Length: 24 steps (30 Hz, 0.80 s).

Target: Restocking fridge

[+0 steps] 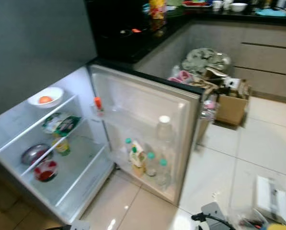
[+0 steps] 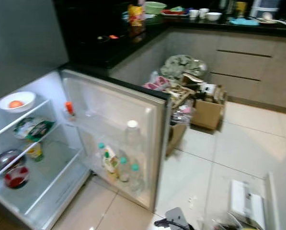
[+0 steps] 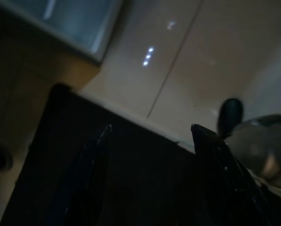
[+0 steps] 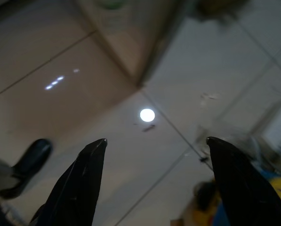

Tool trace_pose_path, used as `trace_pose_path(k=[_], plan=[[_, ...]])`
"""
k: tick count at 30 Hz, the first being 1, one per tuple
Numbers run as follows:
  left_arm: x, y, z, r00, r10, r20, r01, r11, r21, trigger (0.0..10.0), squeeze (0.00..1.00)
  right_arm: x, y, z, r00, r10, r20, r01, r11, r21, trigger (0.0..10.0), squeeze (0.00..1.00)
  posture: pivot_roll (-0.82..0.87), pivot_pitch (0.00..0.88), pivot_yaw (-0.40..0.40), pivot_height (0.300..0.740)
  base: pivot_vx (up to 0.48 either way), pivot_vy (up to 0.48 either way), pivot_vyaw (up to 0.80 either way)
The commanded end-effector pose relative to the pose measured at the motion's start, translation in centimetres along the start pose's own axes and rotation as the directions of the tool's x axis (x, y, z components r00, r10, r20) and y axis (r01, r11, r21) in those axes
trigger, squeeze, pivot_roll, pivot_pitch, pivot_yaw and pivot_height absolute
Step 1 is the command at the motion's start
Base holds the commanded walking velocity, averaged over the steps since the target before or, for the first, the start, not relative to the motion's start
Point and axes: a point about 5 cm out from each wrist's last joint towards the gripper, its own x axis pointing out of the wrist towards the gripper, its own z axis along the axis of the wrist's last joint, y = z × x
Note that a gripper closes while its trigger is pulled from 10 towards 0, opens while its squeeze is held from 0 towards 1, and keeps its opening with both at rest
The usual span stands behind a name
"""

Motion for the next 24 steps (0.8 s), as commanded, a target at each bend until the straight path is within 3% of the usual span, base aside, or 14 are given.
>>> trace_pose_path(k=[1,9,16,20,24], plan=[[-0.1,0.0,-0.5,1.000,-0.001,-0.017,0.001,1.000,0.005,10.0,0.00,-0.3,0.0,-0.7,1.000,-0.003,-0.030,0.003,1.000,0.003,10.0,0.00,-0.08,0.098,0.030,0.740,0.000,0.000,0.80],[-0.2,0.0,-0.5,1.000,-0.001,-0.018,0.001,1.000,0.003,10.0,0.00,-0.3,0.0,-0.8,0.999,-0.008,-0.033,0.008,1.000,0.000,10.0,0.00,-0.08,0.101,0.027,0.740,0.000,0.000,0.76],[-0.2,0.2,-0.8,0.999,0.036,-0.027,-0.038,0.997,-0.072,10.0,0.00,-0.4,-0.5,-0.9,1.000,-0.005,-0.017,0.004,1.000,-0.007,10.0,0.00,-0.12,0.121,-0.008,0.740,0.000,0.000,0.31],[-0.2,-0.3,-1.1,0.997,0.061,-0.045,-0.066,0.988,-0.139,10.0,0.00,-1.0,-2.4,-1.6,1.000,-0.015,-0.015,0.015,0.999,-0.037,10.0,0.00,-0.18,0.143,-0.064,0.740,0.000,0.000,0.00],[-0.1,-0.8,-1.1,0.997,0.065,-0.048,-0.072,0.983,-0.170,10.0,0.00,-1.4,-3.7,-2.2,0.999,-0.031,-0.028,0.029,0.998,-0.060,10.0,0.00,-0.18,0.144,-0.067,0.740,0.000,0.000,0.00]])
